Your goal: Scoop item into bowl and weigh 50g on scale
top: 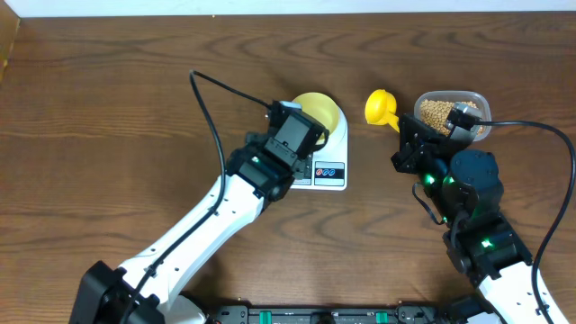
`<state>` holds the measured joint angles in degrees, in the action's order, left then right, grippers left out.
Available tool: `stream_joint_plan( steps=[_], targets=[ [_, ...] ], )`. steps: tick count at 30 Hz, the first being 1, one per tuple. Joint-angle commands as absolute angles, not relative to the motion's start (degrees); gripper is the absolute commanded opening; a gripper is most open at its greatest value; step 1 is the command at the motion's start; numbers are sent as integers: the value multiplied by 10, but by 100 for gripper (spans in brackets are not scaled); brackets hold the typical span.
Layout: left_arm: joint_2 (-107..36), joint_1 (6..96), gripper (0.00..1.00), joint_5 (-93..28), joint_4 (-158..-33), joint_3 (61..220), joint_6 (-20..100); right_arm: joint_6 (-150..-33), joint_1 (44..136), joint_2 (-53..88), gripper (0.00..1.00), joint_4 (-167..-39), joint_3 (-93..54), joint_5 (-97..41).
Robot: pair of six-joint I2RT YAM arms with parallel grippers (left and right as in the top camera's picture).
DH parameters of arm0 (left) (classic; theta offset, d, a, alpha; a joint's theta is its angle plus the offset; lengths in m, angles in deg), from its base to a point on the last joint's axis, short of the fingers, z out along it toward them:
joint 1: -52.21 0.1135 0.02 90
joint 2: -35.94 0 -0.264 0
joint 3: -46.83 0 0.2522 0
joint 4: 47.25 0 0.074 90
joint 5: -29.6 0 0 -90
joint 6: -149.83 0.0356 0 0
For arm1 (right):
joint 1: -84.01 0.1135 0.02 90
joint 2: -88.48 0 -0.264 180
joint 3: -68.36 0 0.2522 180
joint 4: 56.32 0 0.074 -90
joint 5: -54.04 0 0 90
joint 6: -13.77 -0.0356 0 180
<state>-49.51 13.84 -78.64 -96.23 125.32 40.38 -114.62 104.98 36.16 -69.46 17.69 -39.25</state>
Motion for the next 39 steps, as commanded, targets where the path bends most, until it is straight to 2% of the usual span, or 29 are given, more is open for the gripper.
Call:
stream_joint_plan(
  steps=[1,15,39],
  targets=[
    [-506,121,83,-796,-955,1245,407,-1152,1046,369,1,-697,167,-401],
    [-560,77,84,-796,-945,1244,407,-1152,1046,369,1,-699,167,-401],
    [-633,68,83,-796,-921,1244,407,-1152,1046,368,1,-701,167,-405]
  ],
)
